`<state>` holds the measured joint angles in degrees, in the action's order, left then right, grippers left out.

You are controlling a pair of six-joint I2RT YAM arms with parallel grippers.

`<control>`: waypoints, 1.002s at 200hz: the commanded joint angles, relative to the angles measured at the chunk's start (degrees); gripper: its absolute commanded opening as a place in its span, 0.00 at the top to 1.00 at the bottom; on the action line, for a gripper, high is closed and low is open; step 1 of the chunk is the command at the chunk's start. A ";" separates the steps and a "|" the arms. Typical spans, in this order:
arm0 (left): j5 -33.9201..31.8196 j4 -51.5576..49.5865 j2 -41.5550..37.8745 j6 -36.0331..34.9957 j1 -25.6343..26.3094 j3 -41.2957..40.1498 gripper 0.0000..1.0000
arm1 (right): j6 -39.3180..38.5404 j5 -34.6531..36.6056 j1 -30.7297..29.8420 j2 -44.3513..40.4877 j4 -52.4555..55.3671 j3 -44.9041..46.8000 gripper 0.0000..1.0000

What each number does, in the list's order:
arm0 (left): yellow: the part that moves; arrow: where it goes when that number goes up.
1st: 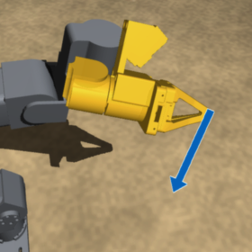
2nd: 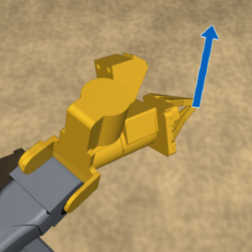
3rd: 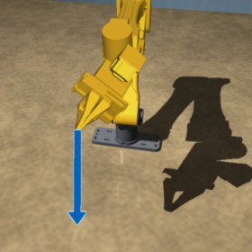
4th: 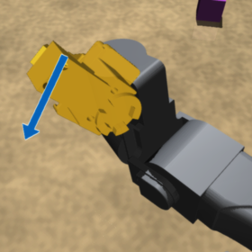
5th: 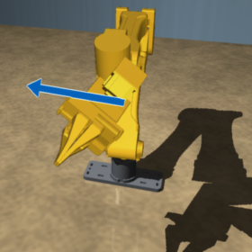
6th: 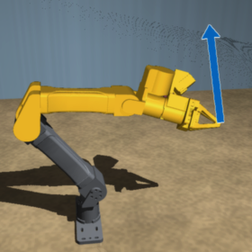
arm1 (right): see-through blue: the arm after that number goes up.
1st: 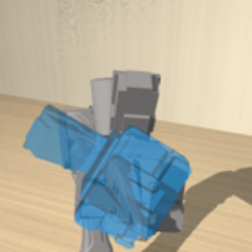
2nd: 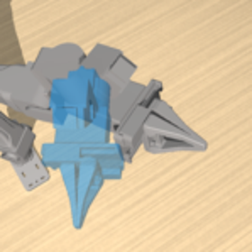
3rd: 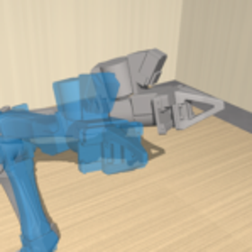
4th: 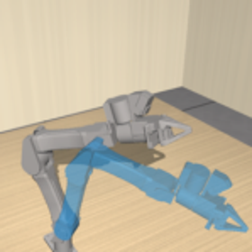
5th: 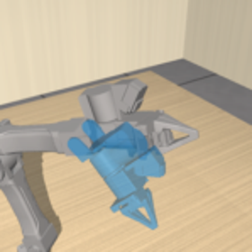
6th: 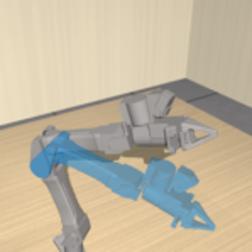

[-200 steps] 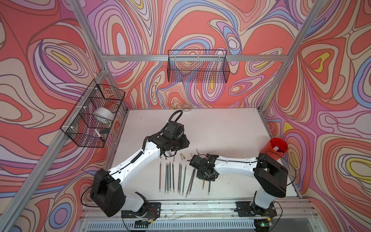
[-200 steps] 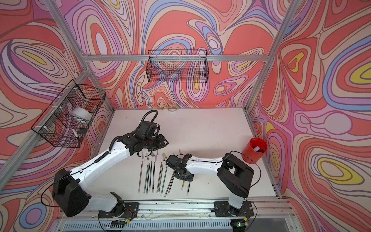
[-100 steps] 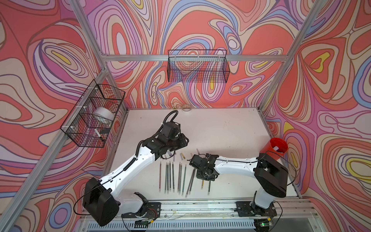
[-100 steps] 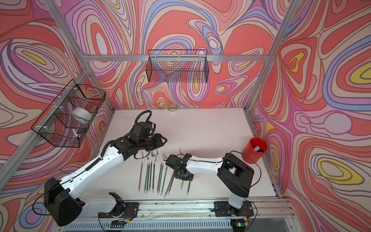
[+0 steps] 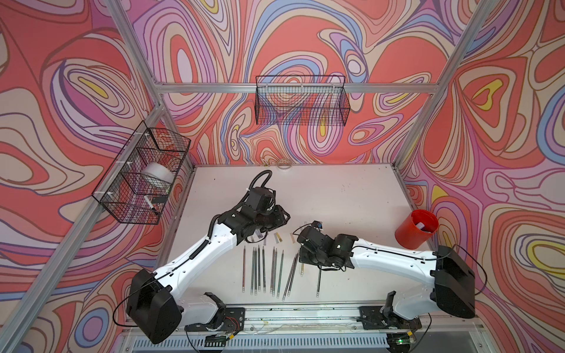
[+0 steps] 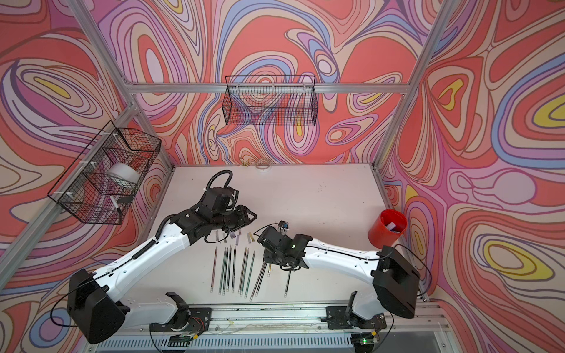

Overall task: Remove the protective cover of the pencils
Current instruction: Pick up the pencil from the center of the board, then remove the protective sleeve from the pencil.

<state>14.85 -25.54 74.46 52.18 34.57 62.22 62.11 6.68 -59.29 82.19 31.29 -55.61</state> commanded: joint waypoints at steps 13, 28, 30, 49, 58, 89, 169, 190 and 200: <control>4.06 3.03 1.67 1.40 0.49 -0.25 0.58 | -5.95 -2.96 0.14 -2.81 -9.35 2.82 1.00; 5.11 3.80 2.42 1.61 0.75 -0.28 0.58 | -6.95 -4.20 0.06 -3.59 -11.51 3.86 1.00; 5.17 3.82 2.51 1.61 0.83 -0.26 0.58 | -7.03 -4.26 0.10 -3.68 -11.80 4.03 1.00; 4.86 3.99 3.04 1.25 1.51 -0.47 0.56 | -7.67 -5.63 0.13 -4.53 -14.42 5.36 1.00; 4.74 4.29 3.27 1.43 1.80 -0.68 0.56 | -7.84 -6.64 0.09 -5.14 -16.14 6.21 1.00; 4.38 4.63 4.02 1.17 2.62 -0.87 0.55 | -8.63 -8.13 0.14 -6.62 -19.73 7.71 1.00; -0.76 0.97 3.33 -0.47 2.87 -0.39 0.54 | -8.86 -8.70 0.06 -8.21 -19.10 6.99 1.00; -1.82 -0.42 3.53 -1.40 2.86 0.70 0.52 | -8.73 -9.08 0.14 -8.55 -19.64 7.36 1.00; -2.13 -0.51 3.59 -1.64 2.87 0.85 0.52 | -8.76 -9.39 0.11 -8.43 -19.64 7.08 1.00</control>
<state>15.29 -23.59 77.87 52.01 37.15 61.63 54.02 -2.00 -59.29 74.98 12.49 -48.49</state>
